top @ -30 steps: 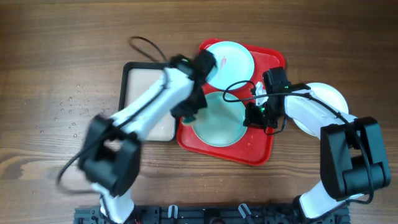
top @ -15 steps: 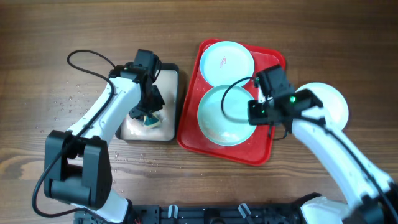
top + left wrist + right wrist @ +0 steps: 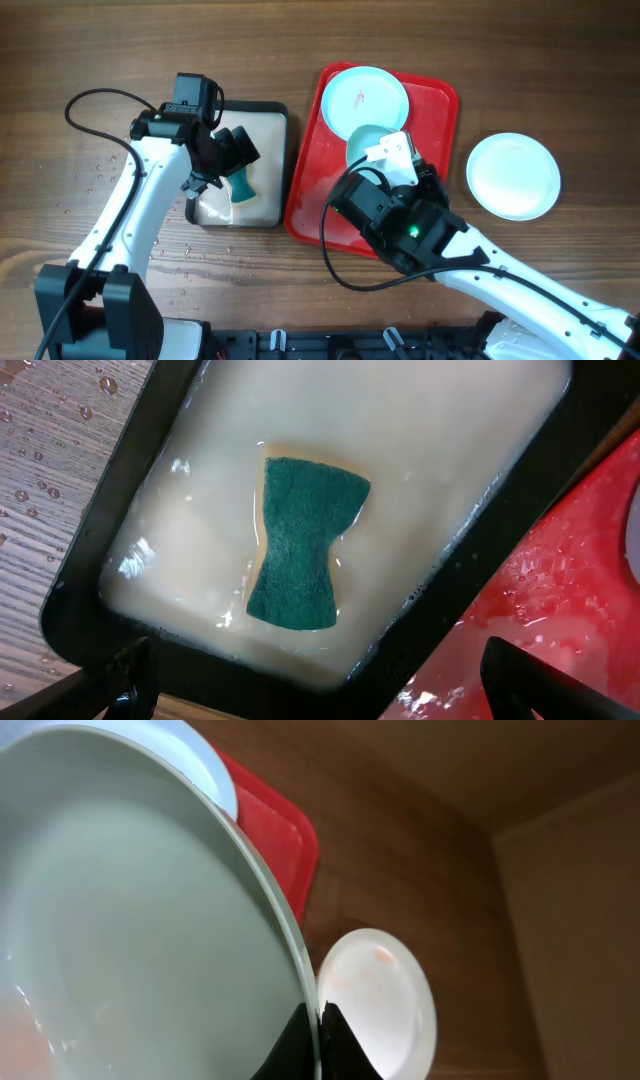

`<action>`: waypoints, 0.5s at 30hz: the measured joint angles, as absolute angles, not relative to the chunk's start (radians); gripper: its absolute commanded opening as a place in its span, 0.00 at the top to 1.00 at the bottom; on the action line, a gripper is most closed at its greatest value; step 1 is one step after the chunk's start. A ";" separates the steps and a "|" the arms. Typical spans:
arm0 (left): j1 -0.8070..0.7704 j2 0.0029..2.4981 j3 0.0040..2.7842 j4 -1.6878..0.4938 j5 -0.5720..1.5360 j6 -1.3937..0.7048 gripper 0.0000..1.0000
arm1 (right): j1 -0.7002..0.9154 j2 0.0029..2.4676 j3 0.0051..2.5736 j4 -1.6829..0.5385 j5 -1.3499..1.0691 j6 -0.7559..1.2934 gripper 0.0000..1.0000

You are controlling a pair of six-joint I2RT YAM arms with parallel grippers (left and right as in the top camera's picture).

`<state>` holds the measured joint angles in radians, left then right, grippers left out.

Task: Clean dirty plates on tray and stack at the side
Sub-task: 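Lift the light-blue plate and stack it on the white plate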

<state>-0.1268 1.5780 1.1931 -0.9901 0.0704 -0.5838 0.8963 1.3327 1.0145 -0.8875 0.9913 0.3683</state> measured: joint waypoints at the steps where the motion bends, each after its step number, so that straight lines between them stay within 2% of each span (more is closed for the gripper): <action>1: -0.127 1.578 1.193 -0.990 0.070 -0.584 0.00 | 0.897 1.333 1.015 -0.883 1.009 0.342 0.96; 8: -0.127 1.578 1.193 -0.990 0.074 -0.584 0.00 | 0.989 1.333 1.015 -0.759 1.193 0.142 0.96; 15: -0.127 1.578 1.193 -0.991 0.074 -0.584 0.00 | 1.012 1.332 1.015 -0.688 1.217 0.058 0.96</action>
<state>-0.1268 1.5780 1.1931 -0.9905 0.0742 -0.5838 1.0122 1.3323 1.0145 -0.6884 1.2171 0.0578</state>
